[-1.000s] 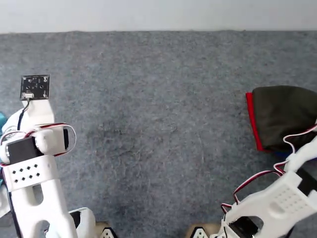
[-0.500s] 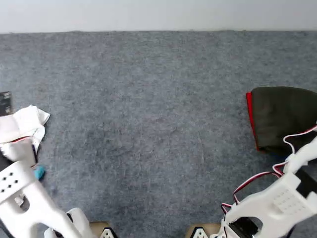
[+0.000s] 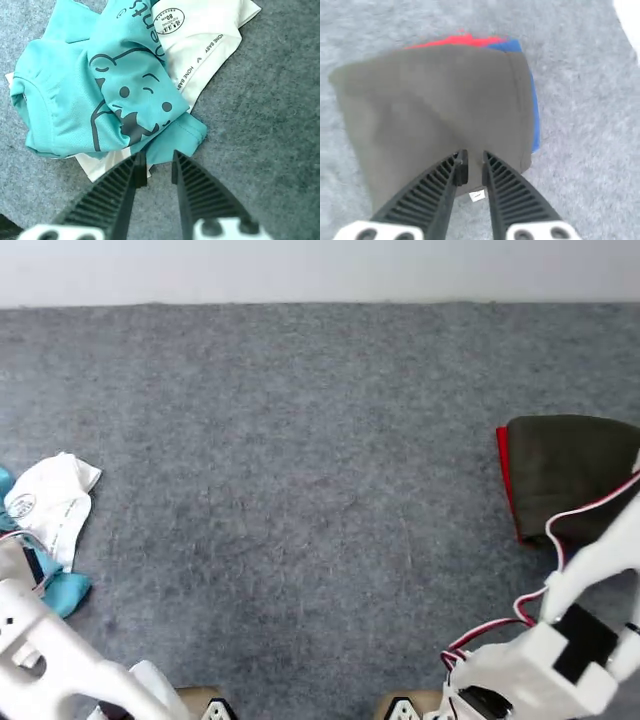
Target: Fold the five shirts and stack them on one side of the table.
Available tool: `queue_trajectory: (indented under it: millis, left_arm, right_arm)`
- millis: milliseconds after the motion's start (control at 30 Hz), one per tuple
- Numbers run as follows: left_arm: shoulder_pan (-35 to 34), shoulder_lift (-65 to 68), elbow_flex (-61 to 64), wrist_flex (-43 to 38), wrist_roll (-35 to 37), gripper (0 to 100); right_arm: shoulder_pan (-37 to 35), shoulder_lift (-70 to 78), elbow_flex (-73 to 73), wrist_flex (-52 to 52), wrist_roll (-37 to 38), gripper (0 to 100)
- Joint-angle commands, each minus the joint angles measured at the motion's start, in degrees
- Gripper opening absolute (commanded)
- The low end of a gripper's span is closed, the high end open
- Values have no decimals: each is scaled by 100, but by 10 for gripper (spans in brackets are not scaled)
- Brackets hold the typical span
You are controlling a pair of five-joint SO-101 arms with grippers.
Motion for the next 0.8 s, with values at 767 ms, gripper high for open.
queue_trajectory:
  millis: [767]
  left_arm:
    - [-193,2831,-207,-2866,1055,246]
  right_arm:
    - [-3046,-242,185,1332,-897,69]
